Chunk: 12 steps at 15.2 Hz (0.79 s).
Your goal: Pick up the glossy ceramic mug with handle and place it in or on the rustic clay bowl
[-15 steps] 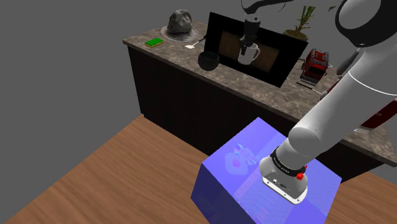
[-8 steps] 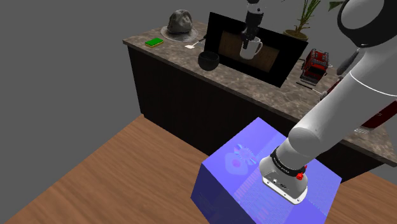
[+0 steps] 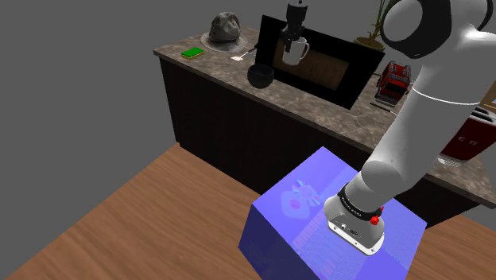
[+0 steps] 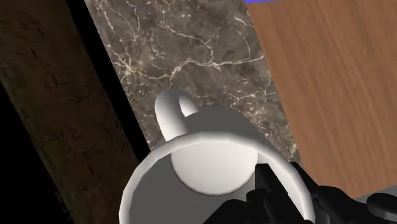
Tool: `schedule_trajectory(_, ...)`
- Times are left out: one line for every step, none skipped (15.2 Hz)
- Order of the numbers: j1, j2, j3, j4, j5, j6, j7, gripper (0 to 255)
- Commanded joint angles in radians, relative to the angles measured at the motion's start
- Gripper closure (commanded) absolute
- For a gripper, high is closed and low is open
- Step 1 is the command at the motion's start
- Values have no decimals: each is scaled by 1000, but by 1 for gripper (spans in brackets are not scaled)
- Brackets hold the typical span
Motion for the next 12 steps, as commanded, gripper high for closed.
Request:
schedule_trajectory(9, 76, 10, 114, 13, -39, 20, 255)
schedule_trajectory(12, 116, 15, 175, 19, -62, 29, 255)
schedule_trajectory(15, 158, 20, 241, 25, -87, 39, 255)
schedule_trajectory(17, 203, 25, 313, 31, -114, 48, 255)
schedule_trajectory(19, 252, 29, 393, 37, -146, 58, 255)
schedule_trajectory(19, 308, 33, 485, 44, -183, 67, 255)
schedule_trajectory(18, 373, 38, 594, 51, -228, 77, 255)
schedule_trajectory(13, 447, 43, 723, 58, -282, 85, 255)
schedule_trajectory(16, 433, 43, 685, 57, -259, 86, 255)
schedule_trajectory(19, 422, 43, 652, 55, -237, 87, 255)
schedule_trajectory(21, 412, 43, 621, 54, -216, 87, 255)
schedule_trajectory(23, 403, 42, 593, 53, -197, 88, 255)
